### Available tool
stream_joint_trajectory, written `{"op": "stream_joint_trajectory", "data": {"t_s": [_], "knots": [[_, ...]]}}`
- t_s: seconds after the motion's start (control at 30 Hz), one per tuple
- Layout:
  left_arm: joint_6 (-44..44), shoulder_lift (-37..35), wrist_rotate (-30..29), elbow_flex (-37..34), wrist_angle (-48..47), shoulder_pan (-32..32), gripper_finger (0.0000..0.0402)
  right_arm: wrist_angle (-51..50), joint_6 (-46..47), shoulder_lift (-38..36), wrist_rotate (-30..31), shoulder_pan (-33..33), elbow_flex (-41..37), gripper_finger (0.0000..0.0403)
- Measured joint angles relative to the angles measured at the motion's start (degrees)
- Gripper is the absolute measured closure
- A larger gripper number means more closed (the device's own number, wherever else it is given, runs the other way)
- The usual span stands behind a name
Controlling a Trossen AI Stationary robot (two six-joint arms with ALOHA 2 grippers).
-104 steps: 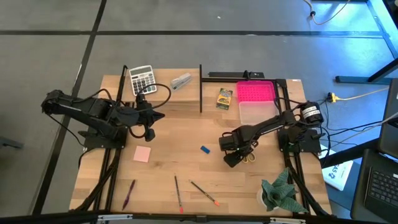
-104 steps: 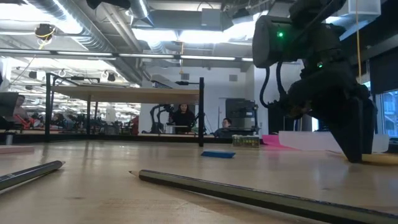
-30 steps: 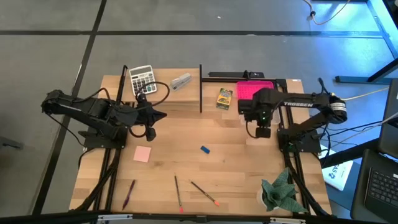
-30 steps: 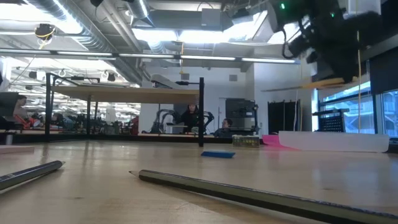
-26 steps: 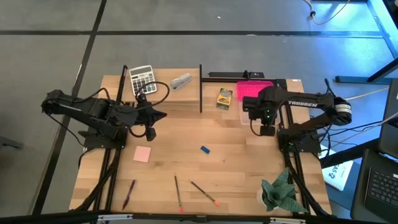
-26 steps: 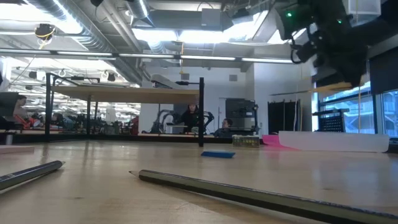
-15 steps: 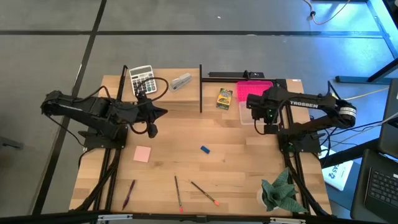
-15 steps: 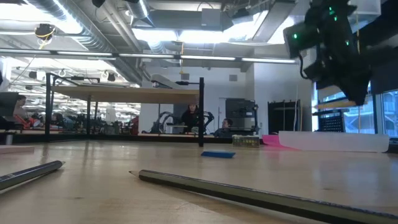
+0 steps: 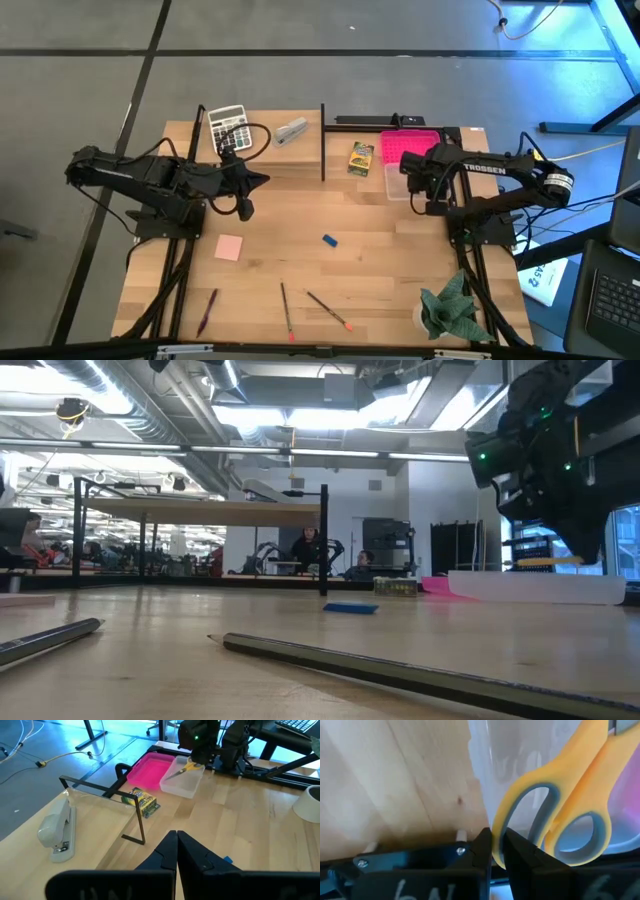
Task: Pack school essentials
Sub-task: Put the yellow scissors into the pink supply box
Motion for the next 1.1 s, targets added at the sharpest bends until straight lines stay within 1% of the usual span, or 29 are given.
{"op": "stream_joint_trajectory", "data": {"t_s": [0.27, 0.47, 0.67, 0.8, 1.1], "knots": [[0.03, 0.0, -0.05, 0.0, -0.29, 0.0, 0.0401, 3.47, -2.09, 0.04, -0.09, -0.59, 0.0, 0.0361], [0.01, 0.0, -2.51, 0.0, -0.52, 0.01, 0.0401, 5.06, -3.33, 0.06, -0.61, -0.59, -0.16, 0.0361], [-0.03, 0.0, -2.51, 0.0, -0.48, -0.01, 0.0401, 5.62, -3.33, -0.05, -0.52, -0.58, -4.14, 0.0361], [-0.01, 0.0, -2.53, 0.0, -0.28, -0.01, 0.0401, 5.95, -3.36, 0.09, -0.23, -0.54, -5.44, 0.0361], [-0.01, 0.0, -2.56, 0.0, -0.24, -0.01, 0.0401, 5.91, -1.95, 0.09, 0.11, -0.59, -3.42, 0.0361]]}}
